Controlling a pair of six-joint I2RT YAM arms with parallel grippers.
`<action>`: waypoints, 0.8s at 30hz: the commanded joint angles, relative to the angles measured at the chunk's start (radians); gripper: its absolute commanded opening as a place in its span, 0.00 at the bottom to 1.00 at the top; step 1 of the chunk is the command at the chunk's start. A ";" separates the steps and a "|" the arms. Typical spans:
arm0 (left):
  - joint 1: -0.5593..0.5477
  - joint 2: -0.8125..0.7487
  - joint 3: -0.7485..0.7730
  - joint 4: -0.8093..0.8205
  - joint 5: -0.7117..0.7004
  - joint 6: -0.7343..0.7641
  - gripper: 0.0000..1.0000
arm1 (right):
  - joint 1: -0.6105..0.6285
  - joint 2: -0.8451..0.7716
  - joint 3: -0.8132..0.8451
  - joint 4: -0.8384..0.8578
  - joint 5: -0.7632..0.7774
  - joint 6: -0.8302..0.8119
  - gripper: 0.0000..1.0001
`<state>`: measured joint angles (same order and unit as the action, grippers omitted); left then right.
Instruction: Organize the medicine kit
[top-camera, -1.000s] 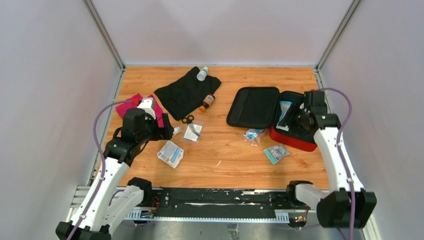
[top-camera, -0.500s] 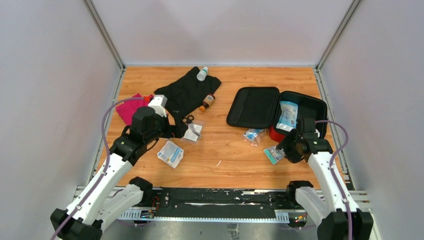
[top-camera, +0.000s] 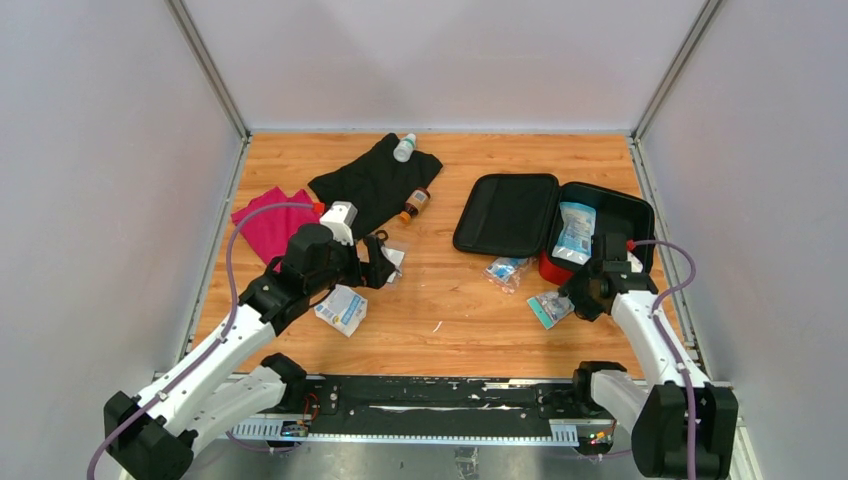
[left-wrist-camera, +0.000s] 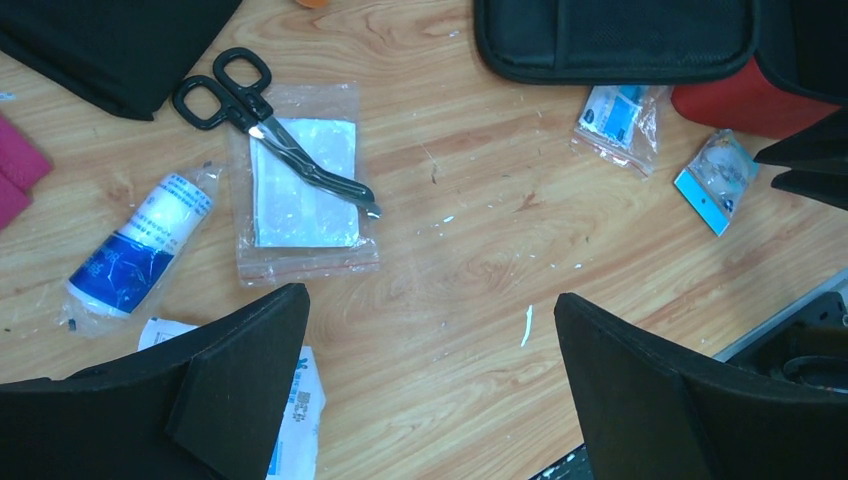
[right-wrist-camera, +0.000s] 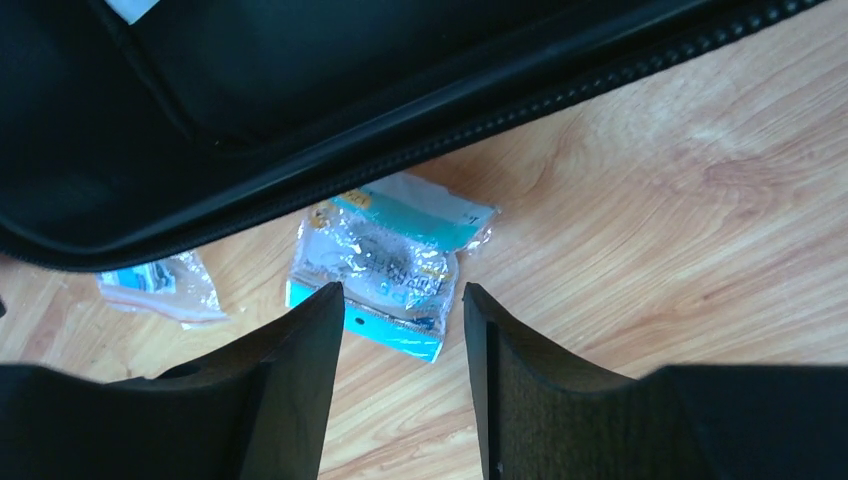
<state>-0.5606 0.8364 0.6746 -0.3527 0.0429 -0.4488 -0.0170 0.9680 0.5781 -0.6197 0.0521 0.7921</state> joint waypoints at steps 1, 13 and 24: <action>-0.008 -0.020 -0.016 0.035 0.019 -0.007 1.00 | -0.034 0.024 -0.035 0.039 0.008 0.014 0.51; -0.009 -0.011 -0.016 0.021 0.028 0.009 1.00 | -0.061 0.100 -0.084 0.119 -0.033 0.009 0.41; -0.009 -0.011 -0.013 0.015 0.035 0.006 1.00 | -0.066 0.110 -0.089 0.140 -0.093 -0.041 0.11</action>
<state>-0.5606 0.8261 0.6720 -0.3447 0.0643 -0.4492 -0.0662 1.0710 0.5056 -0.4767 -0.0006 0.7815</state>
